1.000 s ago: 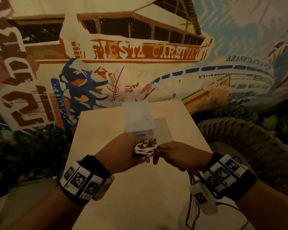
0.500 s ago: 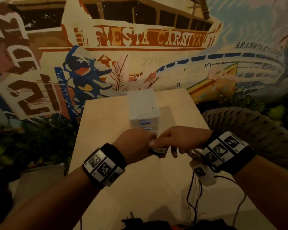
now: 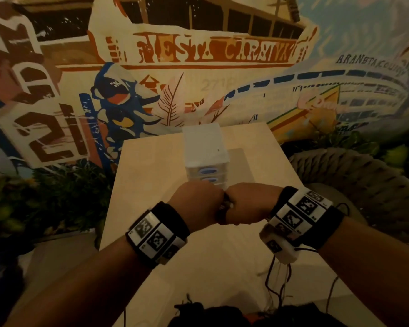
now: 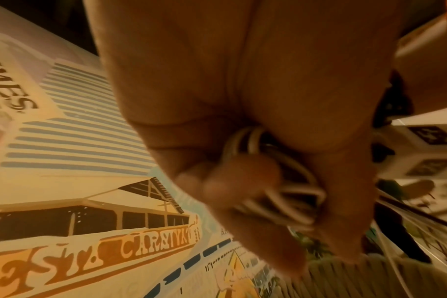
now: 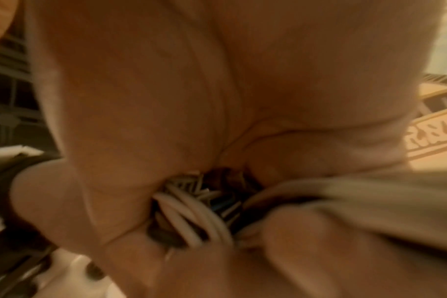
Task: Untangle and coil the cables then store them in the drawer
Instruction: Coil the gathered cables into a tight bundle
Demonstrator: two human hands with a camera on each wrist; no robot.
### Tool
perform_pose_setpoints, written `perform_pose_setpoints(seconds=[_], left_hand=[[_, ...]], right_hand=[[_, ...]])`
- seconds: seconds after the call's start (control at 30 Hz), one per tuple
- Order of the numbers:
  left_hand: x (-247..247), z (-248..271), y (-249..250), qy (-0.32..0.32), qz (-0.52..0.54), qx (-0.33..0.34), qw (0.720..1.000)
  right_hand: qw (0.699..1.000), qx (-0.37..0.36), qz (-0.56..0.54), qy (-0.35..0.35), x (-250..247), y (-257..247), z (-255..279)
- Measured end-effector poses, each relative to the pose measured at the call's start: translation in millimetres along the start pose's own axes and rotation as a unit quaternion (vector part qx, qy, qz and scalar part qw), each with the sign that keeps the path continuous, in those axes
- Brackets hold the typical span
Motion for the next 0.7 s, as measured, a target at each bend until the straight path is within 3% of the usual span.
perform_pose_setpoints(seconds=[0.1, 0.23, 0.33, 0.47, 0.53, 0.57, 0.7], left_hand=[[-14, 6, -5, 0.096, 0.102, 0.052, 0.989], [-13, 10, -36, 0.089, 0.241, 0.034, 0.966], [-5, 13, -43, 0.074, 0.447, 0.061, 0.889], [-11, 16, -8, 0.037, 0.593, 0.162, 0.788], [-22, 16, 0, 0.043, 0.661, 0.171, 0.729], [-30, 18, 4, 0.043, 0.671, 0.181, 0.718], [-57, 23, 15, 0.086, 0.656, 0.209, 0.72]], right_hand=[[0.998, -0.014, -0.055, 0.003, -3, 6, 8], [0.987, -0.053, -0.145, 0.045, -14, 20, 18], [0.973, -0.09, -0.2, 0.077, -19, 21, 22], [0.948, -0.165, -0.26, 0.085, -24, -1, 30], [0.935, -0.183, -0.292, 0.084, -26, -11, 33], [0.932, -0.184, -0.303, 0.082, -27, -13, 34], [0.937, -0.195, -0.278, 0.088, -34, -17, 42]])
Point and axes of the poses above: each hand's wrist, its own z-axis away from the middle knuckle, its own x-axis out of the palm, y = z × x, the point moved 7 cm from there along -z, towards the middle knuckle, and after that the axes turned 12 degrees about z, right-handed, at the moved point
